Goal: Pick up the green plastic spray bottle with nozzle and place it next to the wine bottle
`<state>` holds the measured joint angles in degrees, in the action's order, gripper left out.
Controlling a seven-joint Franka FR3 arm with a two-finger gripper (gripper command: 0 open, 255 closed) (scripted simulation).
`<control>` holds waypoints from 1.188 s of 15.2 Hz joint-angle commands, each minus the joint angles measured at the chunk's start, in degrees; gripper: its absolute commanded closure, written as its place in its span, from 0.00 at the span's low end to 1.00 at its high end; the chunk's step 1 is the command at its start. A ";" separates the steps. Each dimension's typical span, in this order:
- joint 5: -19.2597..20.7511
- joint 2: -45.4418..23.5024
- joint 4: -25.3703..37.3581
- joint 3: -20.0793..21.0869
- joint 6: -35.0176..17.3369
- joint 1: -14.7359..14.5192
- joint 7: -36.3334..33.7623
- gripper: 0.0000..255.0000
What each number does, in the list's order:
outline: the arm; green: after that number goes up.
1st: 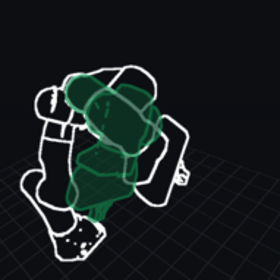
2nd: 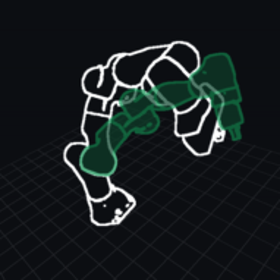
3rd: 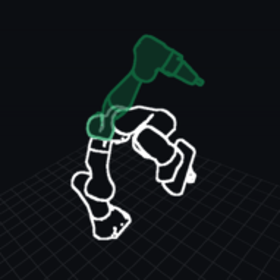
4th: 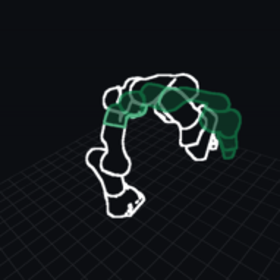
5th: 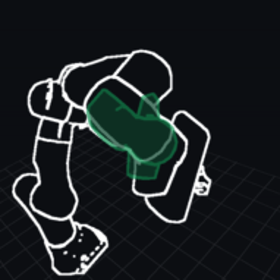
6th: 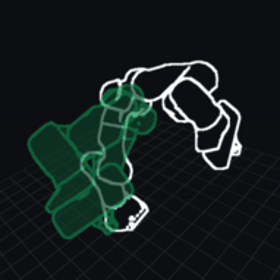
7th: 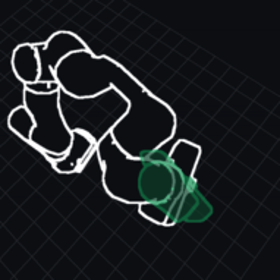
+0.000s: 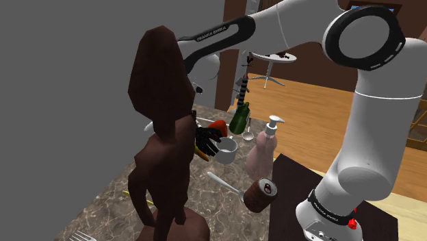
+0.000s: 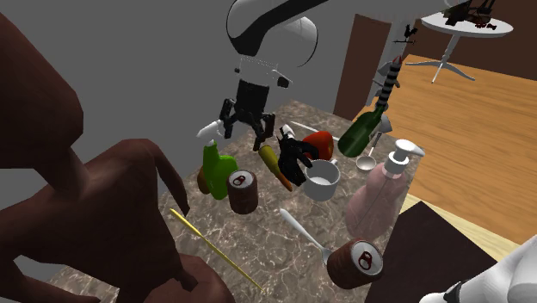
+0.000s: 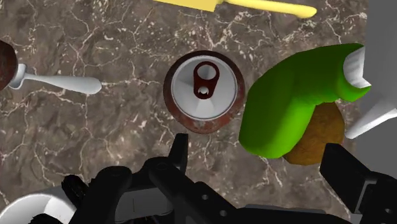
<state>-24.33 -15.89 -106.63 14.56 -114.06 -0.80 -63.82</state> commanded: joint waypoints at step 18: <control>-2.83 -9.61 3.75 0.51 -6.25 -2.10 -4.15 0.00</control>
<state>-27.16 -25.51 -102.88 15.08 -120.31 -2.90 -67.97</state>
